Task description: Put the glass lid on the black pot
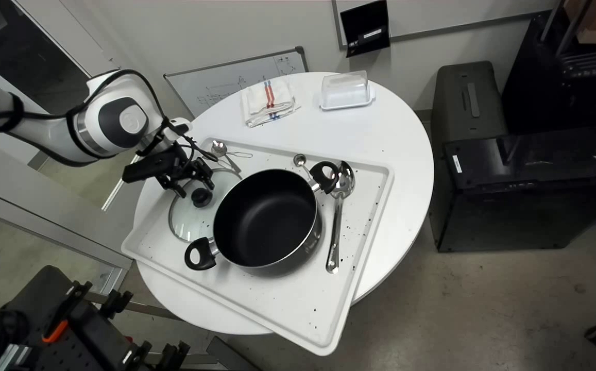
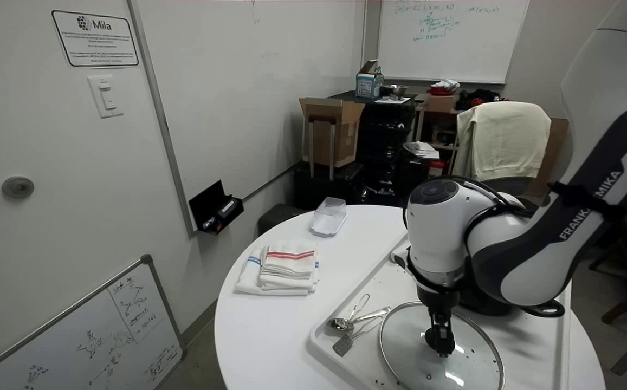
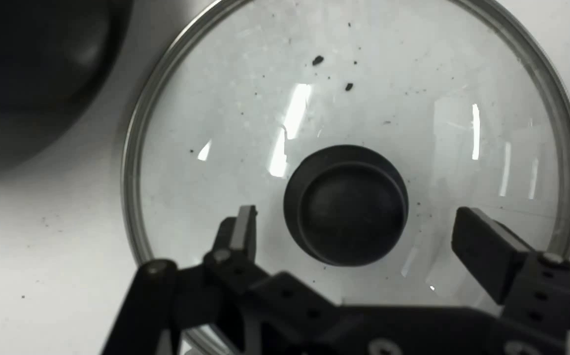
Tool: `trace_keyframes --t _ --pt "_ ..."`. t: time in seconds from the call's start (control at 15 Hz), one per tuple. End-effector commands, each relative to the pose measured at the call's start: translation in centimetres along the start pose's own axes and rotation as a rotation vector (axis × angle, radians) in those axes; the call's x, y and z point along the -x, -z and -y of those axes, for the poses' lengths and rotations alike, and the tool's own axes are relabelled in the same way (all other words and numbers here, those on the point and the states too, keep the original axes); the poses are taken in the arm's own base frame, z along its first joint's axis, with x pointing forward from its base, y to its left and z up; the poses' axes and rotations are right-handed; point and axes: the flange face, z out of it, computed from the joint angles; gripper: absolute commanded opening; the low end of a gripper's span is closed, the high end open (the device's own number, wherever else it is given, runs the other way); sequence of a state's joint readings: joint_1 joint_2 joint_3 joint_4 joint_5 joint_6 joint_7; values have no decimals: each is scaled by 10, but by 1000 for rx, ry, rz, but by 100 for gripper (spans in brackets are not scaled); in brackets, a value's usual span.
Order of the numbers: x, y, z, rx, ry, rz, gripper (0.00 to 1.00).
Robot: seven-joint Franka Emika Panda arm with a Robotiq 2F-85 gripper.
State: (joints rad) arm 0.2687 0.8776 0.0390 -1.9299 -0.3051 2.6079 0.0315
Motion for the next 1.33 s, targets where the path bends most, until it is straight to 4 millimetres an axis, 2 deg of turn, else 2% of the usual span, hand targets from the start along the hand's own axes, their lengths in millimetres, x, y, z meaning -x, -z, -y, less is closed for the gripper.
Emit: trace_keyframes --t 0.0,0.07,0.2,0.6,0.93,1.27 --pt "-8 -4 3 4 6 1 95" --pt "-8 -4 3 3 8 2 74" --pt "-6 -5 3 1 9 5 69" --pt "-4 1 -2 -3 -1 2 25" --pt "-1 9 -3 3 2 0 25" --pt "6 32 0 3 23 -17 25"
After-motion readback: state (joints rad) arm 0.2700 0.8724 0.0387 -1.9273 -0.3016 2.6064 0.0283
